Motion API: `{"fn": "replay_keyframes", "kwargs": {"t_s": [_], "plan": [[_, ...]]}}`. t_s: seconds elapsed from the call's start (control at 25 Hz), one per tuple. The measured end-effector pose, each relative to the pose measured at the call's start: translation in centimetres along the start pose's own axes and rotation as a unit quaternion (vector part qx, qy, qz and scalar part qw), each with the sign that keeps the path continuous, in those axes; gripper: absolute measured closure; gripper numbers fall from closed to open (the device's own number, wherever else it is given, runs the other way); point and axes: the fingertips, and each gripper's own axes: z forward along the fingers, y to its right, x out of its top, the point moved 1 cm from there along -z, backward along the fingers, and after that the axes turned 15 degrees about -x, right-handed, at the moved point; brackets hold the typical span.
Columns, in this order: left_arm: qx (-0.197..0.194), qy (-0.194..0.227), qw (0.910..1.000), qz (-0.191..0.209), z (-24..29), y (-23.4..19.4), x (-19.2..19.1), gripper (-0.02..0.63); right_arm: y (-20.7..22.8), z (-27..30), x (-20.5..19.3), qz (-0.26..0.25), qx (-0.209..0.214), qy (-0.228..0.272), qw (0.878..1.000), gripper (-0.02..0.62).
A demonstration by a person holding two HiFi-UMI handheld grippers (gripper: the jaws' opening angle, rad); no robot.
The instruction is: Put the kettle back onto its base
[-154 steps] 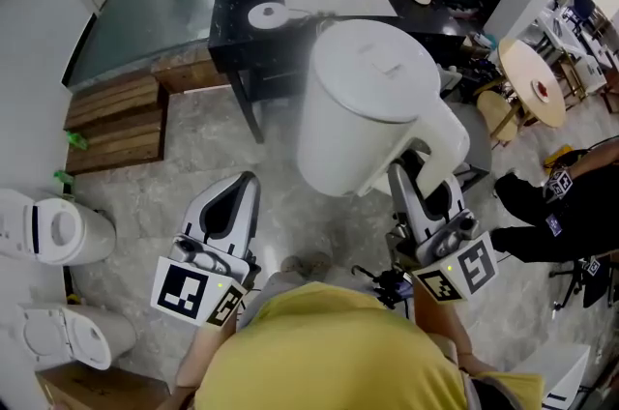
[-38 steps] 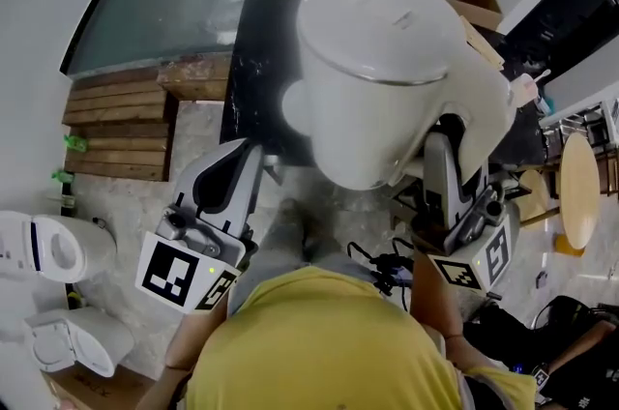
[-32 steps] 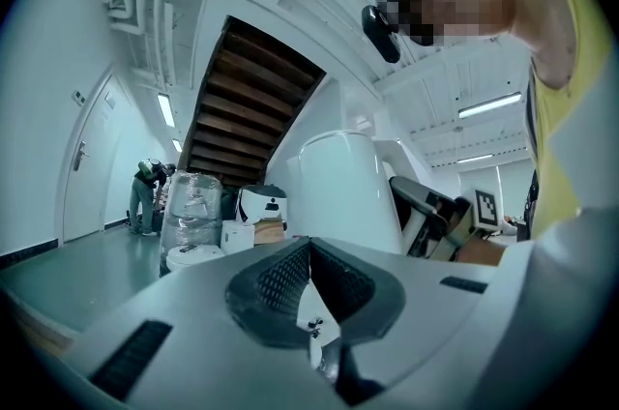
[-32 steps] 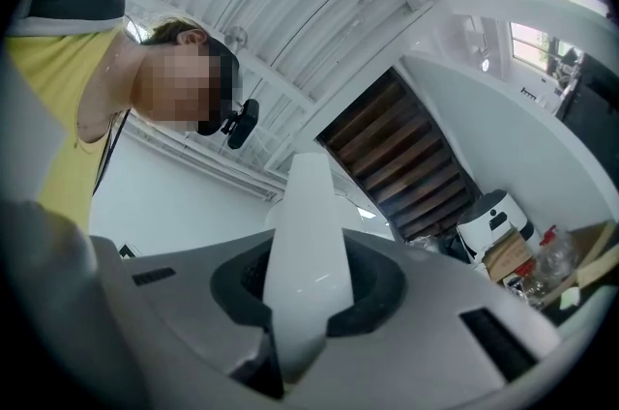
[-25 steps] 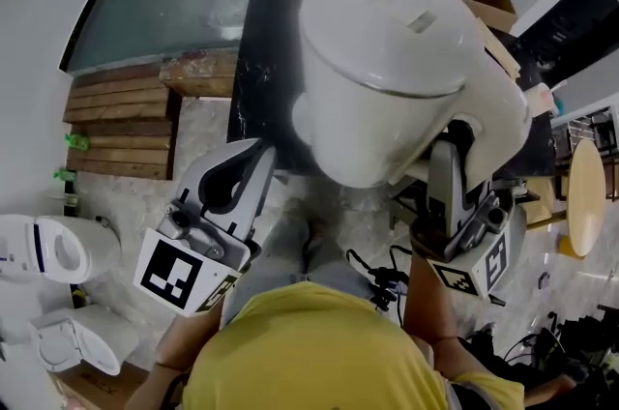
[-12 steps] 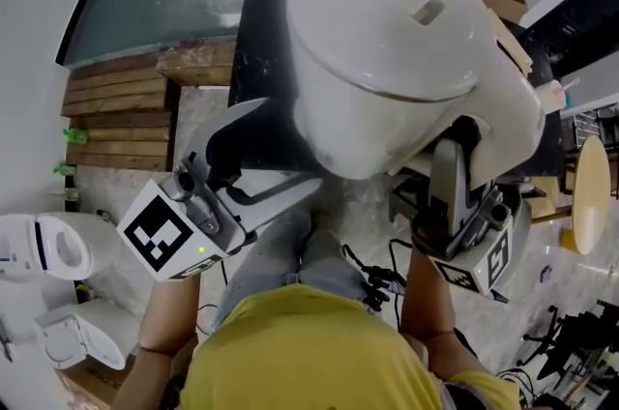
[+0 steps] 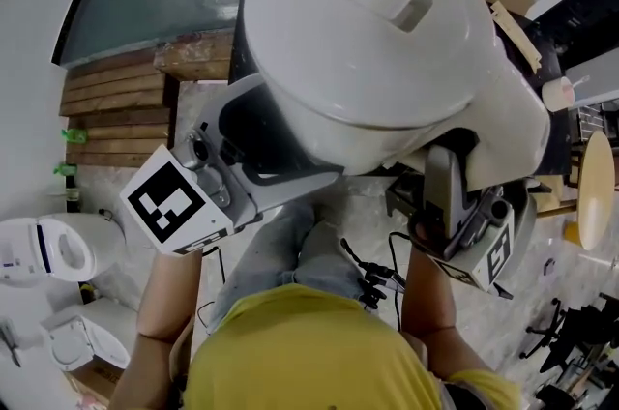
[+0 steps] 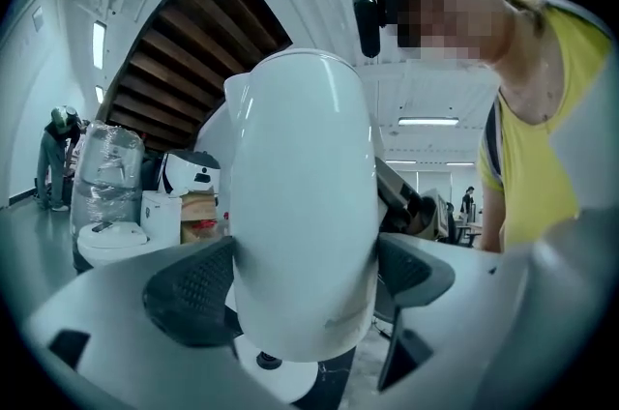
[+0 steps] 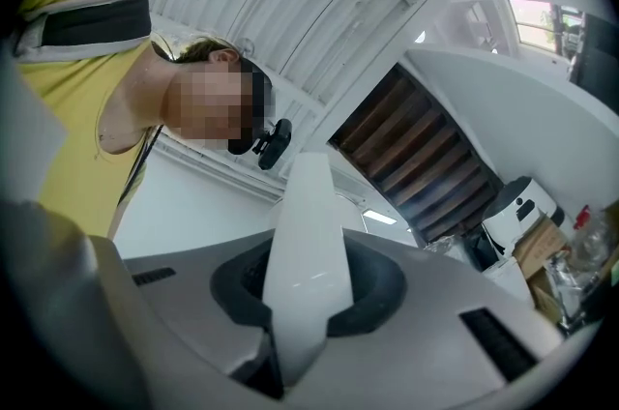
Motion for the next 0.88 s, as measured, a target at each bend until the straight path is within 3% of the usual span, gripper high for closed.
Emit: {"fn": "replay_keyframes", "kwargs": {"t_s": [0.44, 0.88], "plan": [[-0.014, 0.001, 0.9998, 0.014, 0.0, -0.9, 0.1, 0.144, -0.2, 0.3, -0.5, -0.025, 0.011, 0.010, 1.000, 0.514], [0.000, -0.012, 0.9995, 0.030, -0.6, -1.3, -0.1, 0.146, -1.0, 1.1, -1.1, -0.044, 0.030, 0.012, 0.999, 0.514]]}}
